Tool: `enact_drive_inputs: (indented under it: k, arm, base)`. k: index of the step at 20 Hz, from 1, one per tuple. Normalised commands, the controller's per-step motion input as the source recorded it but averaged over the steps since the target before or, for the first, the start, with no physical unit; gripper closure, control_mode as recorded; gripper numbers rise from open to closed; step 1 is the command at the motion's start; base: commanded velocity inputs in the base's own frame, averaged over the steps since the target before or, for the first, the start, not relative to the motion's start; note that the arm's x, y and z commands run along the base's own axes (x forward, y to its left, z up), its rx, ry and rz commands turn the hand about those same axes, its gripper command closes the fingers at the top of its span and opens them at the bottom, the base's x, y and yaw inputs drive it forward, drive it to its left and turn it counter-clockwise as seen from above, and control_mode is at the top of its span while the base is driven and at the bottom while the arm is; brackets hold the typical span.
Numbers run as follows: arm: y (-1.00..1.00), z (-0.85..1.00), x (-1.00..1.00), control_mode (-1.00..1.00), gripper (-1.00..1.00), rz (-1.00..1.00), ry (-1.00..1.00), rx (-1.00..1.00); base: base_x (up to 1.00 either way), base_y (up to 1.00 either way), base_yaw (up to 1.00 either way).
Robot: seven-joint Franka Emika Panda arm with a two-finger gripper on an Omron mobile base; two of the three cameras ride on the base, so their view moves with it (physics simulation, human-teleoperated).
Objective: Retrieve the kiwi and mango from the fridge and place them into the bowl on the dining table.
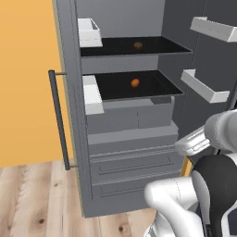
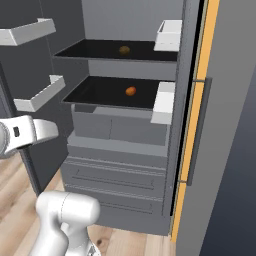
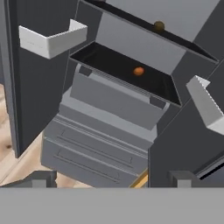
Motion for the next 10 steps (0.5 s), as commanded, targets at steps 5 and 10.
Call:
enact_drive_inputs:
  k: [5, 10]
  arm:
    - [0.0, 0.0, 0.0, 1.0, -1.0, 0.0, 0.0, 0.0]
    - [0.0, 0.0, 0.0, 1.0, -1.0, 0.0, 0.0, 0.0]
  base:
    - [0.04, -0.1, 0.0]
    - [0.52, -0.04, 0.01]
